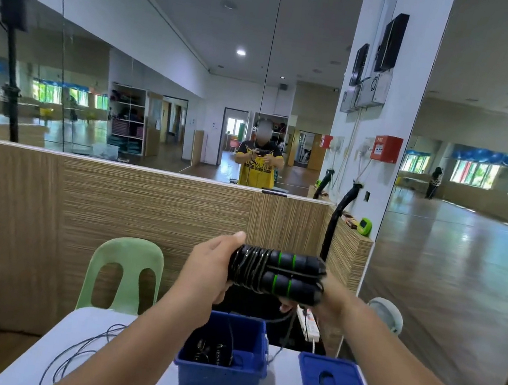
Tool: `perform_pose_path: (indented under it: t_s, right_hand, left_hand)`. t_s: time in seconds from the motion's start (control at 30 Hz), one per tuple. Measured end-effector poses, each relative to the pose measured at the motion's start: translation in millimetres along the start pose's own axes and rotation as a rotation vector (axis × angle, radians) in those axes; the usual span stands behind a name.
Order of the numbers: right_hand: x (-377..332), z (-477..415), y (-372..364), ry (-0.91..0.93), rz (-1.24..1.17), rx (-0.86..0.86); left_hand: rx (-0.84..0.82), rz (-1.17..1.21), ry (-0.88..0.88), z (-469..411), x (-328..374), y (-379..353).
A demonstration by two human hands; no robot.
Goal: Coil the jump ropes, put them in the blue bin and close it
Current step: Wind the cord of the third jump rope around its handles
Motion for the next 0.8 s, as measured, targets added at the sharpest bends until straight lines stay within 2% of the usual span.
perform_pose_path:
  t_s: [0.17, 0.23, 0.37, 0.53, 0.67, 0.8]
  right_hand:
    - [-45.1, -23.2, 3.8, -0.037, 0.463, -0.166]
    - [-56.8, -24.6, 2.2, -0.084, 0.544, -0.185]
    - [-70.2, -25.0, -2.3, -0.165, 0.549, -0.143]
    - [-65.7, -21.7, -10.4, -0.286, 0.52, 0.033]
    - [-59.9, -17.1, -17.0, -0.297, 0.519, 0.089]
    - [-51.9, -11.6, -25.0, -0.306, 0.423, 0.143]
  left_hand:
    - [-0.087, -0.103, -0.073, 4.5, 2.8, 2.9]
    - [-0.077, -0.086, -0.097, 2.3, 4.3, 6.1]
    - [-0.051, -0.187, -0.162, -10.4, -1.9, 17.2]
    - [0.17, -0.484, -0.311, -11.2, -6.7, 28.6]
    - [0.352, -0.728, -0.404, -4.4, -7.5, 27.7]
    - [0.468, -0.794, -0.433, -6.3, -8.0, 29.6]
Point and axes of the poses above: each hand's wrist, its own z-axis away from the middle knuckle, its own y-axis out of the back of the hand, x = y × z, the point moved 4 cm from there along -z, towards the middle knuckle, and after that the axes turned 11 degrees about y, right-handed, at the moved point
